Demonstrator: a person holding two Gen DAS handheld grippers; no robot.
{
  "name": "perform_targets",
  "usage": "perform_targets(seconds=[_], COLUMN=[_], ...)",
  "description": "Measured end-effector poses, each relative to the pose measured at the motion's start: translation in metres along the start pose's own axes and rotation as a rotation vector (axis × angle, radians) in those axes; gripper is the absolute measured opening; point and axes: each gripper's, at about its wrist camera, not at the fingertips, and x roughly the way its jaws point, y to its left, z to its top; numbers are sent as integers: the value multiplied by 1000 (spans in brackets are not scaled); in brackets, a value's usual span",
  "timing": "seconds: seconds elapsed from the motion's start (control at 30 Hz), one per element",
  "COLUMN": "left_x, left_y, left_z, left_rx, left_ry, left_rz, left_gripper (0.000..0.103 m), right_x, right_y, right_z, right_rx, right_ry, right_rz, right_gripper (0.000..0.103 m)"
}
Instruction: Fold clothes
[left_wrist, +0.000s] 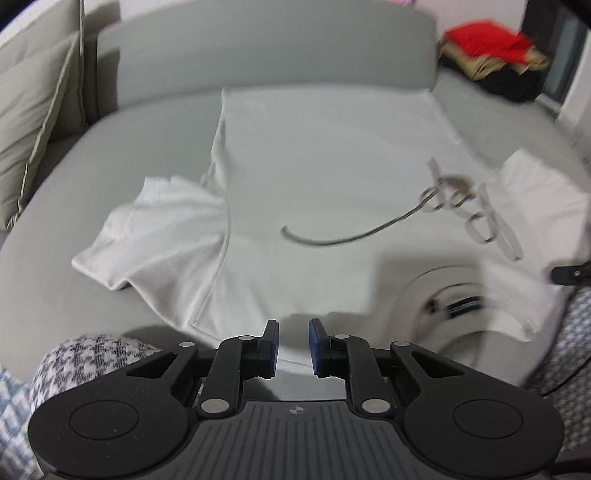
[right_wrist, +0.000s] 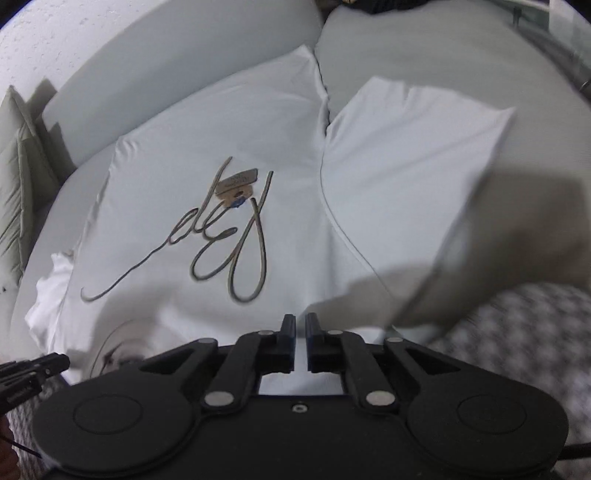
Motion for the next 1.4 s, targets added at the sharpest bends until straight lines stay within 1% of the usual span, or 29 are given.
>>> perform_targets(seconds=[0.07, 0.1, 0.17, 0.23, 0.3, 0.37, 0.43, 0.5, 0.53, 0.57, 0.6, 0.63, 0.67, 0.7, 0.73, 0.83, 0.87, 0.93, 0.97, 1.0, 1.03, 1.1, 1.17, 1.27, 1.33, 1.4], left_x=[-9, -7, 5, 21, 34, 35, 25, 18, 15, 11, 8, 6, 5, 3, 2, -1, -3, -3, -1, 1, 2, 4, 5, 8, 11, 12], left_y=[-15, -22, -35, -44, -48, -44, -37, -31, -29, -28, -27, -26, -26, -26, -26, -25, -24, -24, -25, -26, -27, -31, -34, -36, -34, -32], left_z=[4, 7, 13, 11, 1, -13, -21, -23, -22, -18, -15, -11, -6, -2, 3, 17, 21, 29, 31, 32, 33, 33, 33, 32, 31, 30], left_rx=[34, 53, 82, 116, 131, 121, 111, 77, 62, 50, 38, 28, 19, 11, 3, -23, -31, -49, -55, -56, -54, -43, -28, -14, -16, -25], left_ry=[-64, -89, -100, -72, -17, 11, 37, 67, 68, 58, 48, 43, 41, 40, 39, 34, 33, 39, 56, 71, 82, 94, 105, 119, 129, 135], left_rz=[-28, -39, -59, -59, -43, -45, -66, -79, -74, -60, -46, -38, -33, -29, -25, -12, -7, -3, -7, -10, -12, -9, 7, 39, 47, 46], left_gripper=[16, 16, 17, 17, 18, 17, 17, 18, 20, 24, 30, 42, 43, 43, 46, 56, 60, 63, 63, 63, 63, 64, 66, 70, 70, 70], right_x=[-9, -11, -7, 4, 18, 30, 22, 10, 4, -4, -12, -19, -25, -31, -38, -57, -63, -68, -65, -63, -60, -52, -46, -34, -25, -19], right_y=[10, 18, 38, 52, 57, 57, 51, 42, 38, 33, 28, 19, 9, -1, -11, -41, -51, -81, -94, -107, -120, -142, -154, -162, -159, -155], right_z=[-4, -5, -9, -12, -19, -29, -39, -40, -41, -38, -34, -28, -23, -17, -11, 6, 12, 20, 23, 25, 28, 33, 37, 45, 51, 56], right_rx=[-18, -35, -96, -126, -146, -159, -172, -142, -125, -99, -71, -37, -2, 34, 69, 174, 209, 328, 380, 429, 479, 556, 575, 566, 540, 514], right_ry=[-23, -35, -50, -37, 7, 44, 71, 98, 111, 84, 51, 10, -32, -74, -116, -243, -285, -332, -341, -347, -354, -357, -362, -357, -357, -357], right_rz=[50, 72, 102, 121, 92, 67, 87, 103, 111, 126, 141, 134, 123, 112, 101, 68, 56, 64, 65, 65, 65, 65, 53, 56, 53, 37], right_gripper=[9, 10, 11, 11, 11, 11, 11, 11, 11, 14, 23, 31, 50, 63, 64, 64, 64, 62, 56, 43, 39, 39, 39, 38, 33, 20])
